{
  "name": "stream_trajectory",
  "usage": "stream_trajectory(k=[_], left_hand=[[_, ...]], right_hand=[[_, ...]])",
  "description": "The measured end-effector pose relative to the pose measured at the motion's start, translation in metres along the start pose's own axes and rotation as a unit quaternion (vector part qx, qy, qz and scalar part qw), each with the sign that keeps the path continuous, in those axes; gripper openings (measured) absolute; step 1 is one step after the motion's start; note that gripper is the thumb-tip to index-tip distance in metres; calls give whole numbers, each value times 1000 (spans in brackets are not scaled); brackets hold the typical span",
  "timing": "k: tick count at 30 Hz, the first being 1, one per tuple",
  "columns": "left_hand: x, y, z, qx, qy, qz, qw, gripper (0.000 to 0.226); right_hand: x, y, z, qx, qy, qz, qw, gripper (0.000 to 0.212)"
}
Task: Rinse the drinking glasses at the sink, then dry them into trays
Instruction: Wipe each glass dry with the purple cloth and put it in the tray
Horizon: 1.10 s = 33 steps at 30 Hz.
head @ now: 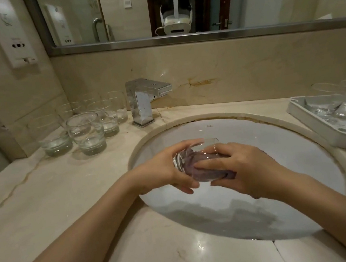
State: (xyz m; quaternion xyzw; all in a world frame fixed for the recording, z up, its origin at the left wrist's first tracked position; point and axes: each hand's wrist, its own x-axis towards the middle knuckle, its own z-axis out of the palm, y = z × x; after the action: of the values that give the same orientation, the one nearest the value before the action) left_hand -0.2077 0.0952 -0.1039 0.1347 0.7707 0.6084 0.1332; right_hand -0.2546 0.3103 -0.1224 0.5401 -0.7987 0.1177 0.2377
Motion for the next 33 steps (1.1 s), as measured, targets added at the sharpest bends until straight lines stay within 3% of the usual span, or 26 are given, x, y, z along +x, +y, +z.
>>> stream_trajectory(k=[3,5,7,9,11,12,14,16,18,20,21,25,27,30,31,33], left_hand=[[2,-1,5,26,21,22,999,88],[3,-4,10,101,47,46,993,88],[2,-4,12,265,77,98,956,91],[2,-5,9,425,106,167,883,94],[4,-7,7,465,122,210,851,94],[4,-7,6,451,126,216,857,94],[4,-5,7,370,126,191,900,93],[3,-1,6,232,106,131,958,92],[0,4,3,65,59,62,994,87],[-2,6,0,-25,14,20,999,83],[-2,6,0,-36,7,17,999,82],[3,-1,9,27,35,46,998,83],[4,-5,12,142,67,91,983,85],[4,-10,9,404,119,202,884,90],[4,-11,7,439,127,229,859,90],[5,-11,4,432,132,257,854,89]], right_hand=[[1,1,-2,59,-2,50,997,48],[5,-3,-6,185,-35,145,971,45],[9,-11,-12,384,-52,245,889,38],[13,-15,-18,543,-62,304,780,33],[14,-17,-21,587,-59,315,743,35],[13,-17,-19,581,-51,312,750,36],[13,-17,-12,527,-23,305,793,39],[8,-13,-7,372,18,245,895,43],[2,-3,-3,146,29,99,984,45],[-1,4,0,-7,32,-1,999,51],[0,5,-1,-24,37,-7,999,52],[1,5,-1,69,18,62,995,50],[5,-4,-6,242,-5,169,955,39],[13,-15,-17,537,-50,289,791,35],[14,-15,-19,566,-60,302,765,36],[14,-17,-22,572,-65,304,759,39]])
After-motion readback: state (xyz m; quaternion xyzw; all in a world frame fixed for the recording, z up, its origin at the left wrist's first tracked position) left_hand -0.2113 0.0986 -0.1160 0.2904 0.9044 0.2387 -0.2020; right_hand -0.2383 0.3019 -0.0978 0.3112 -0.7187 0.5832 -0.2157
